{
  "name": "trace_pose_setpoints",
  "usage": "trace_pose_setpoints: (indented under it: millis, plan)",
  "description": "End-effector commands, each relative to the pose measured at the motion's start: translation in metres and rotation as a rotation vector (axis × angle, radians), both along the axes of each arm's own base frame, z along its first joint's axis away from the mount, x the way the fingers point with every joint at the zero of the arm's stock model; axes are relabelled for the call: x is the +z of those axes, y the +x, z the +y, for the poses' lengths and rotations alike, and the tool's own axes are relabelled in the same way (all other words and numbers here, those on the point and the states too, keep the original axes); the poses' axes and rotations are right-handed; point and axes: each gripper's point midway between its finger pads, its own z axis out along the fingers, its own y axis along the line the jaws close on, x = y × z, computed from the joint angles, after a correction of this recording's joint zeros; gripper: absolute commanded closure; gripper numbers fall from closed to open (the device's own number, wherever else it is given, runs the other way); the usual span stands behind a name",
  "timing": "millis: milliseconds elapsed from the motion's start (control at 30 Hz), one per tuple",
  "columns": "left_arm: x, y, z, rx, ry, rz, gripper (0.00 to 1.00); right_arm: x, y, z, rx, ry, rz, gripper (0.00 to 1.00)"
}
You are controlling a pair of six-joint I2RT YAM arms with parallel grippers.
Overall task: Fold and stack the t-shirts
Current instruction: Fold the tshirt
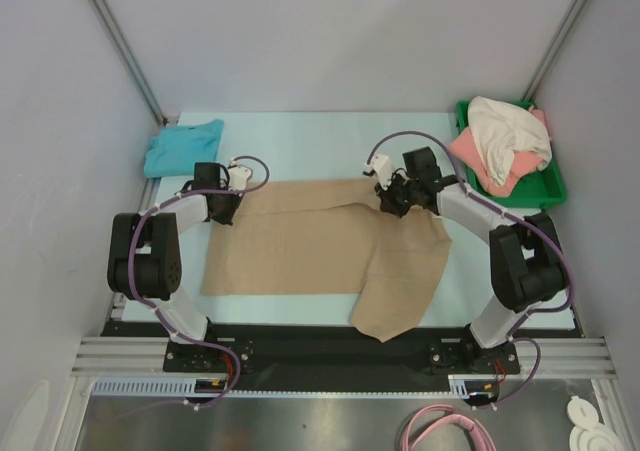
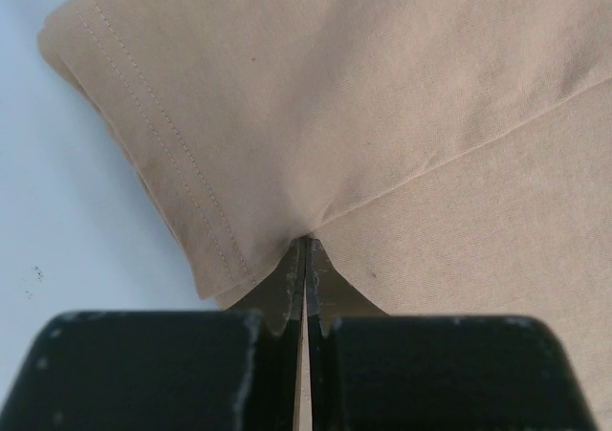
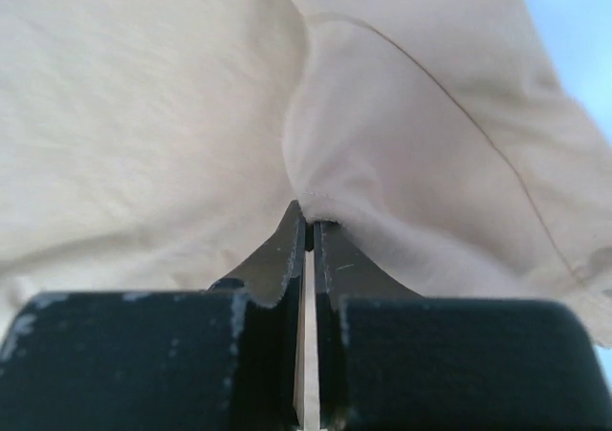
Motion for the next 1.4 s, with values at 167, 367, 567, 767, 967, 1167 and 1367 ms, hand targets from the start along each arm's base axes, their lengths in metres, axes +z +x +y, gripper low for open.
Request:
trace_pose_setpoints:
  millis: [167, 367, 567, 767, 967, 1167, 1367]
  plan:
    - [0.009, 0.003, 0.002, 0.017, -0.009, -0.021, 0.99, 0.029, -0.046, 0.039, 0.087, 0.009, 0.016, 0.78]
    - [0.008, 0.001, 0.003, 0.014, -0.002, -0.015, 1.0, 0.035, -0.033, 0.025, 0.021, -0.009, -0.025, 0.62]
    - [0.008, 0.001, 0.003, 0.014, -0.002, -0.02, 1.0, 0.048, -0.005, -0.022, -0.106, 0.026, -0.086, 0.6]
    - [0.017, 0.015, 0.008, 0.024, 0.023, -0.041, 0.99, 0.017, 0.028, -0.061, -0.191, -0.008, -0.062, 0.62]
    - [0.024, 0.028, 0.009, 0.024, 0.033, -0.051, 0.99, 0.005, 0.063, -0.102, -0.319, -0.002, -0.079, 0.61]
    - [0.009, 0.032, 0.021, 0.052, 0.041, -0.011, 1.0, -0.013, 0.083, -0.129, -0.396, -0.004, -0.053, 0.61]
    - [0.004, 0.031, 0.022, 0.054, 0.042, 0.002, 1.0, -0.019, 0.088, -0.126, -0.382, 0.022, -0.028, 0.62]
